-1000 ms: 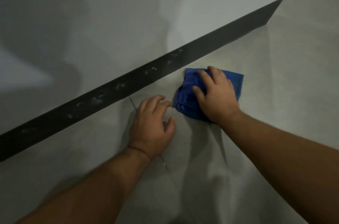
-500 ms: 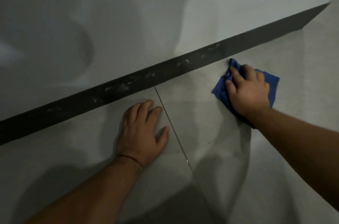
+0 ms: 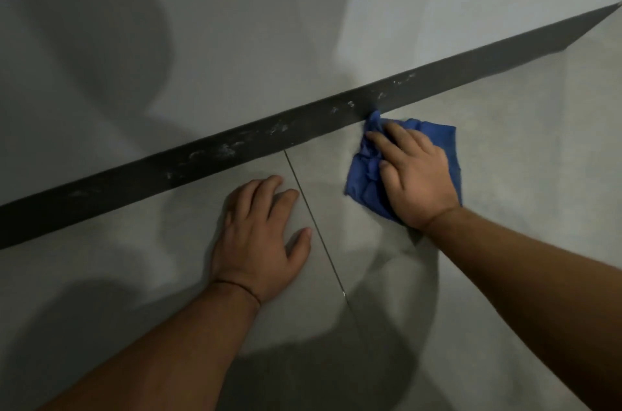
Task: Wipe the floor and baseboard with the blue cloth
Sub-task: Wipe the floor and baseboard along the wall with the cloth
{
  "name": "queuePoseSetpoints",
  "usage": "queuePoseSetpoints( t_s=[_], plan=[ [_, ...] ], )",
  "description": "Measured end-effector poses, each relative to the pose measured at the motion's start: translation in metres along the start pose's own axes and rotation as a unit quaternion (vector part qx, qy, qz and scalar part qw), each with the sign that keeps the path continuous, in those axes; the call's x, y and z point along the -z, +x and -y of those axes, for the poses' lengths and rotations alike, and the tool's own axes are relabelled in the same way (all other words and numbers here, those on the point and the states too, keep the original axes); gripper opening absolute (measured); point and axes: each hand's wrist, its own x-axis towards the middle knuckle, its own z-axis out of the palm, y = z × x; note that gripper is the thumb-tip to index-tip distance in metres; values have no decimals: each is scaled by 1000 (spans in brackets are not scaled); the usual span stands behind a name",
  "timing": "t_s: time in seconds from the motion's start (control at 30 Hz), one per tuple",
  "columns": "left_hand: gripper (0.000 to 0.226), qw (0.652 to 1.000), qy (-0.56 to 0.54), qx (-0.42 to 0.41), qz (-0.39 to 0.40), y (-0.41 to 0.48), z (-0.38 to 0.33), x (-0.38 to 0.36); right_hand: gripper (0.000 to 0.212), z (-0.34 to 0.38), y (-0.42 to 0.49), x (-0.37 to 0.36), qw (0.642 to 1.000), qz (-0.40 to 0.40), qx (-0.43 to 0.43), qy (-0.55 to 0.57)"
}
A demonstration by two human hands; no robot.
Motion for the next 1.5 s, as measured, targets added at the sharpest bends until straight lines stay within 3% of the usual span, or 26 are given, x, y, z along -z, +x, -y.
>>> queuePoseSetpoints(
  t_s=[0.17, 0.27, 0.47, 0.57, 0.7, 0.77, 0.87, 0.9, 0.93, 1.03, 1.13, 1.37, 1.43, 1.5],
  plan=[
    [63, 1000, -7, 5, 3, -1, -1, 3, 63, -47, 17, 11, 981, -20, -193, 17],
    [65, 1000, -4, 11, 9, -1, -1, 4, 61, -32, 37, 5, 972, -10, -237, 6],
    [65, 1000, 3, 12, 10, 0, -2, 4, 41, 49, 29, -18, 980, -119, -149, 64],
    [65, 1000, -1, 14, 10, 0, -3, 5, 34, 59, 22, -17, 983, -114, -88, 116],
    [63, 1000, -10, 10, 7, -2, -2, 6, 31, 35, 25, 2, 957, -146, -117, 220],
    [64, 1000, -15, 10, 5, -2, -2, 6, 25, 20, 27, 12, 905, -182, -228, 310],
    [64, 1000, -11, 12, 9, -2, -4, 7, 16, 5, 44, 30, 721, -254, -397, 509],
    [64, 1000, -11, 11, 7, -2, -4, 7, 12, 2, 53, 37, 670, -273, -414, 553],
    [64, 1000, -11, 9, 5, -2, -4, 7, 9, 1, 63, 42, 649, -283, -414, 572],
    [63, 1000, -4, 4, -1, -1, -3, 5, 19, 17, 84, 43, 661, -275, -397, 574],
    [61, 1000, -5, 1, -9, -1, -2, 3, 10, 51, 83, 34, 688, -279, -383, 549],
    [59, 1000, -15, -2, -25, -1, -2, 0, 26, 84, 53, 2, 814, -198, -269, 475],
    [60, 1000, -15, 0, -23, -1, -2, 2, 27, 74, 53, 6, 809, -206, -275, 476],
    [61, 1000, -15, 2, -19, -1, -2, 3, 20, 56, 60, 17, 782, -253, -311, 477]
  ],
)
